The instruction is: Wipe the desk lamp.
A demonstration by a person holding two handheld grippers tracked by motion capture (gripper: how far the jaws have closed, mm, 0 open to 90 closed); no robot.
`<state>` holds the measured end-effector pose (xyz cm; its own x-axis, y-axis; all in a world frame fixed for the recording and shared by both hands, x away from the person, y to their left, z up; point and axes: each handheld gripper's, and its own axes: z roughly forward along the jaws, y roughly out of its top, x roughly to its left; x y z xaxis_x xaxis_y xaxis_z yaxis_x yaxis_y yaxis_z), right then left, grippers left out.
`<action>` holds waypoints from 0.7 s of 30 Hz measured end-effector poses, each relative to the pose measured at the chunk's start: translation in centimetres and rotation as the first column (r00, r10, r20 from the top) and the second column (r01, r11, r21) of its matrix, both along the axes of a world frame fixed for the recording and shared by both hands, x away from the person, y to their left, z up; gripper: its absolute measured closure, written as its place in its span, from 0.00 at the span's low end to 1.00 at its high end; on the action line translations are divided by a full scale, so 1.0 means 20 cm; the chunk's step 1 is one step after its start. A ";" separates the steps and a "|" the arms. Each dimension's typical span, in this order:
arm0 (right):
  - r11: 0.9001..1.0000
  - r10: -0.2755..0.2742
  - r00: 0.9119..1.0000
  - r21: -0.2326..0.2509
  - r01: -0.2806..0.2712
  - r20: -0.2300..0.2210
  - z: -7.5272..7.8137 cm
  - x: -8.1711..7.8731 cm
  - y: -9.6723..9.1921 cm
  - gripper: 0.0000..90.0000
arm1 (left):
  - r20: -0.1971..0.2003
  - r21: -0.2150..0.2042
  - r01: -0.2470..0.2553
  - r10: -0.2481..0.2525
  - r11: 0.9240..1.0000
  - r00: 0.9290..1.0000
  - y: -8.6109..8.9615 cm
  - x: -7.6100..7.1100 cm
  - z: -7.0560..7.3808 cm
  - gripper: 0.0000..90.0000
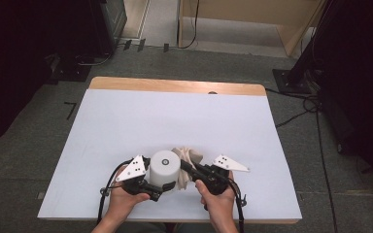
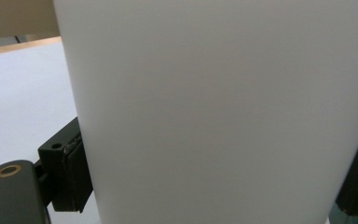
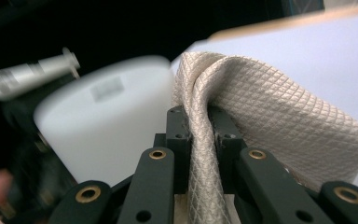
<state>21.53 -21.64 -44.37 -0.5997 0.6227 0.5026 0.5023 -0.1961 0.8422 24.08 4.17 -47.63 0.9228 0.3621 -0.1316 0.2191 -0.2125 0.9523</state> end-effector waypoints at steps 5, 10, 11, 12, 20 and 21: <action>0.998 -0.022 1.000 0.056 0.021 0.019 0.02 0.00 -0.04 0.90 | 0.054 0.019 0.018 -0.019 1.000 0.998 -0.03 -0.02 -0.01 0.09; 1.000 -0.020 0.998 0.020 0.021 -0.064 -0.10 0.02 -0.01 0.90 | 0.065 -0.015 0.012 -0.011 1.000 0.998 -0.02 -0.01 0.00 0.09; 1.000 -0.017 0.996 0.010 0.018 -0.089 -0.11 0.02 0.00 0.90 | 0.062 -0.022 0.006 -0.005 1.000 0.998 -0.01 -0.01 0.00 0.09; 1.000 -0.007 0.995 -0.008 0.007 -0.104 -0.14 0.03 0.01 0.90 | 0.061 -0.023 0.003 -0.002 1.000 0.998 0.00 -0.01 0.00 0.09; 0.997 -0.025 0.991 -0.076 0.015 -0.130 -0.17 0.04 0.02 0.90 | 0.074 -0.069 -0.097 0.102 0.993 0.992 0.03 0.04 0.01 0.09; 0.996 -0.038 0.991 -0.080 0.028 -0.129 -0.17 0.05 0.00 0.90 | 0.077 -0.071 -0.116 0.121 0.991 0.990 0.04 0.05 0.01 0.09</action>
